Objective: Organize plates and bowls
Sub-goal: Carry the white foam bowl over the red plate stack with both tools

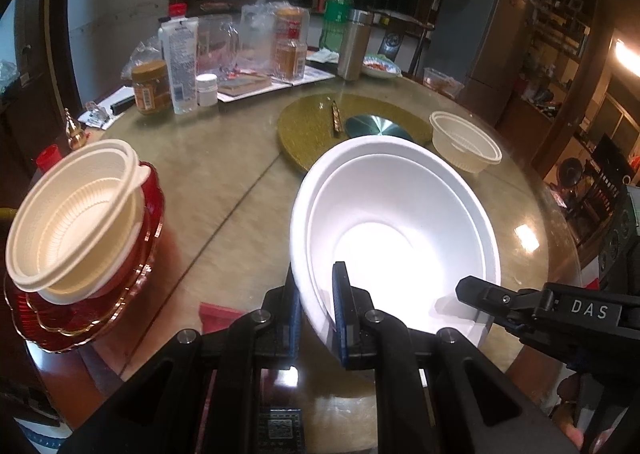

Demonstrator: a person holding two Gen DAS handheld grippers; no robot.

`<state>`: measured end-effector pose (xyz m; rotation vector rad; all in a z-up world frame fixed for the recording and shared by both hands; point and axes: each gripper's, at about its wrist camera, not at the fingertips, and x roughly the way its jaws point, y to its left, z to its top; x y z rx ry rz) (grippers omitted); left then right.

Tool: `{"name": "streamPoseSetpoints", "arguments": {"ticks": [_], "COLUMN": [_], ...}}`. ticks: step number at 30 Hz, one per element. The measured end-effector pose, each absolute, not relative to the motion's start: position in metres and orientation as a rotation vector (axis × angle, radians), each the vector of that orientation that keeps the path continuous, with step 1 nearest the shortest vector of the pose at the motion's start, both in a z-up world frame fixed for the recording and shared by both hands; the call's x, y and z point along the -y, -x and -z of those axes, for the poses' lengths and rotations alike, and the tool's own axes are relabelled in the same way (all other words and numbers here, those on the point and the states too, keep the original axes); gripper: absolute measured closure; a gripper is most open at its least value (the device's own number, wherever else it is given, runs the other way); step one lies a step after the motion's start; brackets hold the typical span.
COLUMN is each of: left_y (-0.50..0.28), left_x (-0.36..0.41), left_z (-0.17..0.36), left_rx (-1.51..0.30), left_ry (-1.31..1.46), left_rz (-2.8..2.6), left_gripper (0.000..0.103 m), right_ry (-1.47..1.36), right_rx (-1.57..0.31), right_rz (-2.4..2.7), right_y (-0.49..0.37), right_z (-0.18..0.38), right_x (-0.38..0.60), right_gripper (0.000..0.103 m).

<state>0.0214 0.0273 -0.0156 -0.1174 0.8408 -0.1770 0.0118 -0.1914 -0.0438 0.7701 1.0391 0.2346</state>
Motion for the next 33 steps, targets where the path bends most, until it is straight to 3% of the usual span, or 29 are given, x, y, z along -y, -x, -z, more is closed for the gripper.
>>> {"name": "streamPoseSetpoints", "arguments": {"ticks": [33], "left_y": [-0.005], "left_x": [-0.069], "left_z": [-0.016], "left_rx": [-0.714], "left_ry": [0.168], "left_rz": [0.091], "left_gripper": [0.091], "right_ry": [-0.654], "right_rx": [-0.961], "right_rz": [-0.362], "right_y": [-0.021], "right_z": [0.003], "right_x": [0.140], "right_gripper": [0.091]}}
